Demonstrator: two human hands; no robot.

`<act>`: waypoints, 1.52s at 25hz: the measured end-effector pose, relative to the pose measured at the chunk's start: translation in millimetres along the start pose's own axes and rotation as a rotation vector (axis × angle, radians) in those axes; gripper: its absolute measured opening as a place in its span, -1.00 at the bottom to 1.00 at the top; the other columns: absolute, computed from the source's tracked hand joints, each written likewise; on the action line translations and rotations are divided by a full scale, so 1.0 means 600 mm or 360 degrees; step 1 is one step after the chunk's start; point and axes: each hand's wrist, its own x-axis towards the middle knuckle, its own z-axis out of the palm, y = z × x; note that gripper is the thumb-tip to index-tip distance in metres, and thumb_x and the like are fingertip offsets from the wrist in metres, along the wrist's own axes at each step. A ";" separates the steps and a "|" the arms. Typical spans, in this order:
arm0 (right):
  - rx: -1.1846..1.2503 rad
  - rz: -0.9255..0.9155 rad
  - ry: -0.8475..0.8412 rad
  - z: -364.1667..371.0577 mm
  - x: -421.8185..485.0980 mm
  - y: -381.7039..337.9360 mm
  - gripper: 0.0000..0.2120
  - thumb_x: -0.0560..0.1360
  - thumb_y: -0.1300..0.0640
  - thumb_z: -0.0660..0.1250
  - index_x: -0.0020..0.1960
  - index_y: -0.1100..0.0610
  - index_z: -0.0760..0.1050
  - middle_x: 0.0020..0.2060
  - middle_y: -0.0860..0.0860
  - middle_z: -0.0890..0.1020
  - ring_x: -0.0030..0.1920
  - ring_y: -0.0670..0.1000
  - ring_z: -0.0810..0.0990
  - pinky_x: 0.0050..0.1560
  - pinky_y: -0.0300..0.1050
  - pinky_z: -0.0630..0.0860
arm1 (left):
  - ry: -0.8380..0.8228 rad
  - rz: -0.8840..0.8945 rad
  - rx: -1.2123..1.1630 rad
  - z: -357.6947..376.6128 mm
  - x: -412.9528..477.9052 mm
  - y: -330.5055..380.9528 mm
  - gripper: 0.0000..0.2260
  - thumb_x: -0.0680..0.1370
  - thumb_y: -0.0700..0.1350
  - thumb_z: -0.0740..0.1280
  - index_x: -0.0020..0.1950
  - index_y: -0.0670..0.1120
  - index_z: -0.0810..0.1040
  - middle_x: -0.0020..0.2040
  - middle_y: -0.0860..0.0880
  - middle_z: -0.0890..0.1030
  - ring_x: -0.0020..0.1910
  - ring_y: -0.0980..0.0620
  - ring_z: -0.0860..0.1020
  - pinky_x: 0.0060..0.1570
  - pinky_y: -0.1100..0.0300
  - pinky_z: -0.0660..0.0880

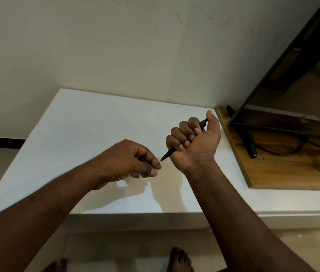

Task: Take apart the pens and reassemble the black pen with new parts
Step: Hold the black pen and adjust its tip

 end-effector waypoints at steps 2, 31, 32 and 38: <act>-0.0008 -0.0003 0.0000 0.000 0.000 0.000 -0.48 0.59 -0.22 0.21 -0.40 0.05 0.19 -0.51 -0.06 0.15 -0.55 -0.06 0.08 -0.54 -0.22 0.08 | -0.0017 -0.0012 -0.0003 0.000 -0.001 0.000 -0.86 0.46 -0.11 0.57 -0.06 0.13 0.77 -0.13 0.05 0.79 -0.12 0.13 0.73 -0.12 0.24 0.56; -0.0035 -0.0036 -0.0026 0.007 -0.004 0.001 -0.46 0.62 -0.21 0.18 -0.42 0.06 0.21 -0.53 -0.06 0.16 -0.56 -0.06 0.08 -0.55 -0.22 0.09 | -0.0025 -0.0005 -0.0040 -0.003 -0.003 0.006 -0.92 0.49 -0.11 0.53 -0.06 0.05 0.78 -0.11 0.01 0.79 -0.15 0.12 0.72 -0.13 0.24 0.56; -0.0033 -0.0032 -0.0025 0.007 -0.004 0.001 -0.45 0.62 -0.22 0.18 -0.42 0.06 0.21 -0.53 -0.06 0.16 -0.56 -0.06 0.09 -0.56 -0.23 0.09 | -0.0022 -0.0005 -0.0040 -0.003 -0.003 0.005 -0.93 0.49 -0.10 0.53 -0.06 0.05 0.78 -0.11 0.02 0.79 -0.15 0.11 0.72 -0.13 0.25 0.56; -0.0032 -0.0037 -0.0026 0.005 -0.003 0.000 -0.47 0.61 -0.20 0.18 -0.41 0.06 0.20 -0.53 -0.06 0.16 -0.57 -0.06 0.08 -0.55 -0.24 0.10 | -0.0012 0.0008 -0.0051 -0.002 -0.001 0.001 -0.93 0.52 0.03 0.51 -0.07 0.07 0.77 -0.10 0.02 0.79 -0.11 0.08 0.73 -0.14 0.25 0.58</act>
